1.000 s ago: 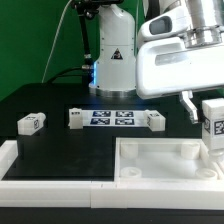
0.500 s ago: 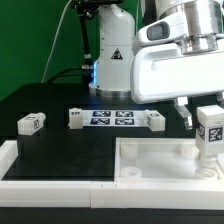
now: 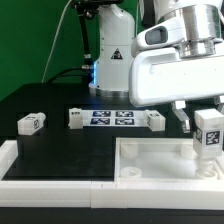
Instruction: Assemble one leg
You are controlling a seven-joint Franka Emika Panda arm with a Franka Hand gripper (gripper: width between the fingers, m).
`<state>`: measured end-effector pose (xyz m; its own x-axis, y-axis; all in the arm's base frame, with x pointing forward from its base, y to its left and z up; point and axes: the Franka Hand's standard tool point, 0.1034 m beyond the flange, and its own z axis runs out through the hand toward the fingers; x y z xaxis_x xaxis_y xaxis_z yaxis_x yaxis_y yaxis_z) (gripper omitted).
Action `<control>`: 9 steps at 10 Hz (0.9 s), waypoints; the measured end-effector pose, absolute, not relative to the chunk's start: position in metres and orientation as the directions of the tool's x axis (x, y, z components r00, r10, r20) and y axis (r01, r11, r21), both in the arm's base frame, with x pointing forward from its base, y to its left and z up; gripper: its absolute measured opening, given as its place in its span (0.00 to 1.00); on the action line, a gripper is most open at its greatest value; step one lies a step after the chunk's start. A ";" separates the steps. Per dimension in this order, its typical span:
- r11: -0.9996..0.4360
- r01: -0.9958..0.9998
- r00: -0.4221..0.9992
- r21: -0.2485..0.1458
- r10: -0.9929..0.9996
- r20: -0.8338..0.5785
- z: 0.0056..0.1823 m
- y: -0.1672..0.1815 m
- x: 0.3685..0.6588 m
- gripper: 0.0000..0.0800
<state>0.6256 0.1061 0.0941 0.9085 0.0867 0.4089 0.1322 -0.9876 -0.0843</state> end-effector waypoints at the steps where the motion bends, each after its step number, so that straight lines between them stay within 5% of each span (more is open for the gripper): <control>1: -0.988 0.131 0.910 -0.084 0.085 0.406 0.091 0.105 0.627 0.36; 9: -0.986 0.143 0.917 -0.087 0.099 0.386 0.074 0.114 0.619 0.36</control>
Offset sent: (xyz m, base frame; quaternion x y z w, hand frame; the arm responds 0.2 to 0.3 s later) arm 0.0017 -0.0031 -0.0108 -0.0031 0.0039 -0.0008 1.0000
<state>0.6193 0.1140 0.0744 0.9174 0.0990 0.3856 0.1429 -0.9859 -0.0869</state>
